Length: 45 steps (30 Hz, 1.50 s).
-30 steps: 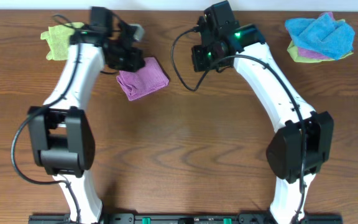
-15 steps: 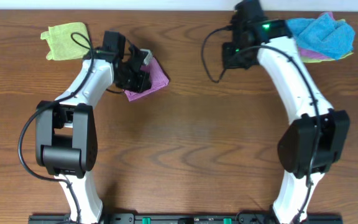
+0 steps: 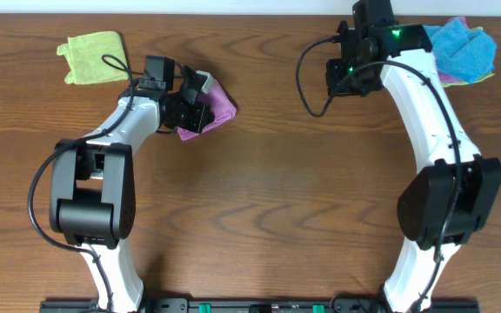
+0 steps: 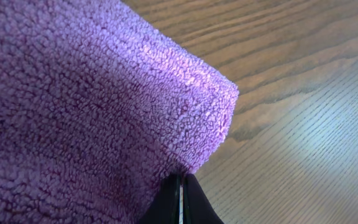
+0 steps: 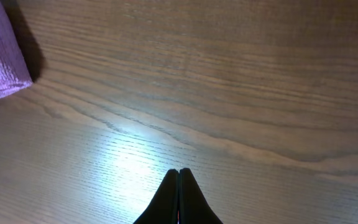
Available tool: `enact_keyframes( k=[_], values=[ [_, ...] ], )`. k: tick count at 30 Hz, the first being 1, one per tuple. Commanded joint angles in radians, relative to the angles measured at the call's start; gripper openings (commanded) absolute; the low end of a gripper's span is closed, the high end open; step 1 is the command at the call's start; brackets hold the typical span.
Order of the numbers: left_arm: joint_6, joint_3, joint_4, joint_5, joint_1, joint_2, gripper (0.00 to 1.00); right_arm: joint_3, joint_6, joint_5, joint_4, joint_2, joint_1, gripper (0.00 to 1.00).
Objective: Fold the cloth
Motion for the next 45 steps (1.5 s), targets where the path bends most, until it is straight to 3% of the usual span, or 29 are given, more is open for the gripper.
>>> enact_keyframes(
  k=[1,12,22,28,32,36,45],
  values=[
    [0.018,0.007,0.008,0.006,0.012,-0.001,0.06,0.006,-0.019,-0.011,-0.008,-0.032,0.002,0.02],
    [0.002,0.006,0.002,0.01,0.019,0.1,0.06,0.006,-0.019,-0.011,-0.008,-0.032,0.002,0.02],
    [-0.05,0.04,0.008,0.171,0.019,0.092,0.06,0.006,-0.019,-0.011,-0.001,-0.032,0.002,0.02],
    [-0.05,0.156,-0.125,0.207,0.019,0.067,0.06,0.006,-0.019,-0.011,-0.001,-0.032,0.002,0.02],
    [-0.033,0.249,-0.24,0.185,0.019,0.042,0.05,0.006,-0.019,-0.011,-0.002,-0.032,0.002,0.02],
    [-0.031,0.26,-0.25,0.006,0.023,0.025,0.05,0.006,-0.019,-0.011,-0.004,-0.032,0.002,0.02],
    [-0.031,0.237,-0.285,-0.041,0.066,0.026,0.06,0.006,-0.019,-0.011,0.013,-0.032,0.002,0.02]
  ],
)
